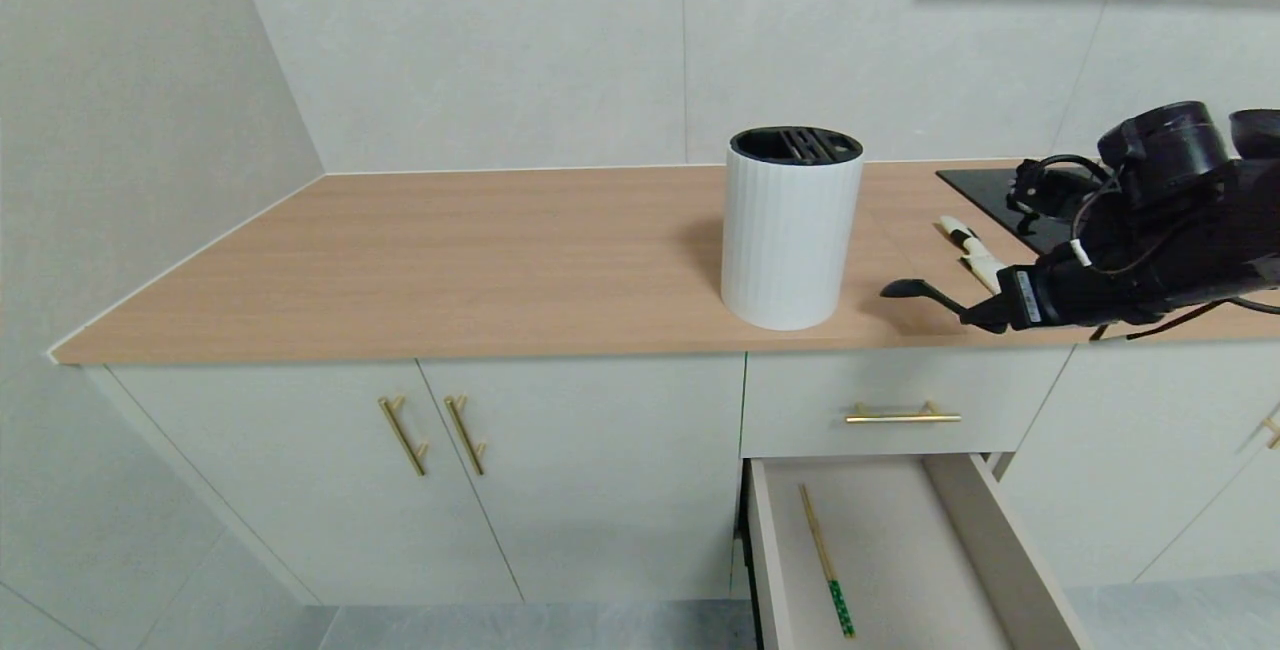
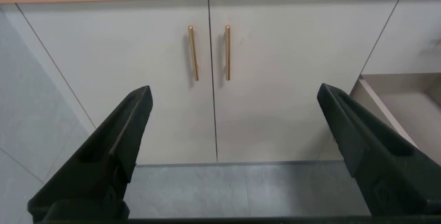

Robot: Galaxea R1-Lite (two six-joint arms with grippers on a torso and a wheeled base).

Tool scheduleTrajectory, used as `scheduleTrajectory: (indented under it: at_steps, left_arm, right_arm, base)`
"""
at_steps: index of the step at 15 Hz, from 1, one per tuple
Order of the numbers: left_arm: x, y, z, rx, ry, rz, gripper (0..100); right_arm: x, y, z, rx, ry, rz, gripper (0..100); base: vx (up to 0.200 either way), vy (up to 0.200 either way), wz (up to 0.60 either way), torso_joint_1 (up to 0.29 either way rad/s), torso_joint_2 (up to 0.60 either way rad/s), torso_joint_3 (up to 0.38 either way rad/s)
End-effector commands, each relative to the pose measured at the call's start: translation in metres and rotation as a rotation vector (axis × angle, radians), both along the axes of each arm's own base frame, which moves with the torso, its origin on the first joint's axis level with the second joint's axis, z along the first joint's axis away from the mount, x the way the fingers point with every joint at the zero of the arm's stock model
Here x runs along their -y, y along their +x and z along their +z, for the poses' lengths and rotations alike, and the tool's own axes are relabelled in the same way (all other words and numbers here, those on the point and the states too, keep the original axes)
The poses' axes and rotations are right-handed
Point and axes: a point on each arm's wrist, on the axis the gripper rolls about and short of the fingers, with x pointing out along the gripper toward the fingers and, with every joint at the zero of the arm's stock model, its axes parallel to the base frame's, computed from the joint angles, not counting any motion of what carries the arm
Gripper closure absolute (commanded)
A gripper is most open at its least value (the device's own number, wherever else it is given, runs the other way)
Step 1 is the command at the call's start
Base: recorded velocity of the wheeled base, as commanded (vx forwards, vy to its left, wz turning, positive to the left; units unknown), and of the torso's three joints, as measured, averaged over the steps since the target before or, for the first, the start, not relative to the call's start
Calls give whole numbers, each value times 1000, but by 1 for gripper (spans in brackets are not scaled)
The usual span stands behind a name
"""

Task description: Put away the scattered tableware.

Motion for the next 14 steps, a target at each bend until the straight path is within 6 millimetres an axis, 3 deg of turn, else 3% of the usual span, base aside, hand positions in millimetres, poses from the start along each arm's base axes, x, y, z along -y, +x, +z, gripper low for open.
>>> scheduleTrajectory:
  at_steps: [1, 3, 8, 14]
  left_arm:
    - [0, 0, 0, -1, 0, 0, 0]
    - [0, 0, 0, -1, 0, 0, 0]
    - [0, 0, 0, -1, 0, 0, 0]
    - [0, 0, 0, -1, 0, 0, 0]
  right_arm:
    - [-2, -39, 32, 60, 12, 23, 100]
    - [-3, -59, 26, 50, -6, 38, 100]
    - [-1, -76, 4, 0, -54, -5, 100]
    - [-2, -71, -26, 59, -49, -5, 100]
  base:
    - [0, 0, 0, 0, 0, 0]
    - [0, 0, 0, 0, 0, 0]
    - [0, 0, 0, 0, 0, 0]
    - [0, 0, 0, 0, 0, 0]
